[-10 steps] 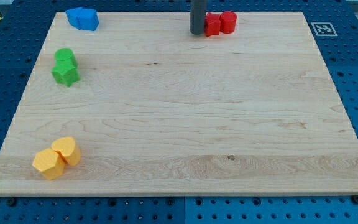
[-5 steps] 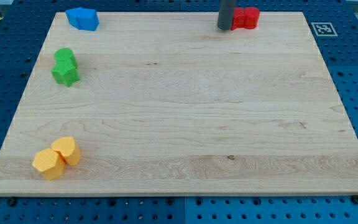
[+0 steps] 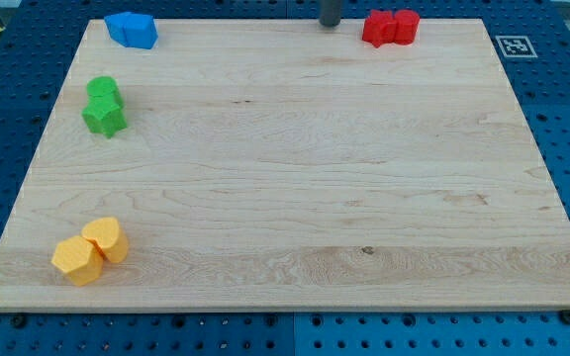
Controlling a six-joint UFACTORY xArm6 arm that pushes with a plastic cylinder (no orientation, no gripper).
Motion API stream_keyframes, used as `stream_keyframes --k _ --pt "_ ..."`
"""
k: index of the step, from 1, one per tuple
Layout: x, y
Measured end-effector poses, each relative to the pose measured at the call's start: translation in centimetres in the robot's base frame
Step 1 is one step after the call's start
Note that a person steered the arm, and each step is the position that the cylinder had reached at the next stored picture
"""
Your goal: Push the red circle and red star to the top right
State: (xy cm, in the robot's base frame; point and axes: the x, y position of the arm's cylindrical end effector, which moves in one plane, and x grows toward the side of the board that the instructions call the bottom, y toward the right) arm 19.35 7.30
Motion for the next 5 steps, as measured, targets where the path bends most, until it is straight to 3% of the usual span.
stream_keyframes --k 3,5 --pt "-0.1 5.7" --pt "3.1 3.9"
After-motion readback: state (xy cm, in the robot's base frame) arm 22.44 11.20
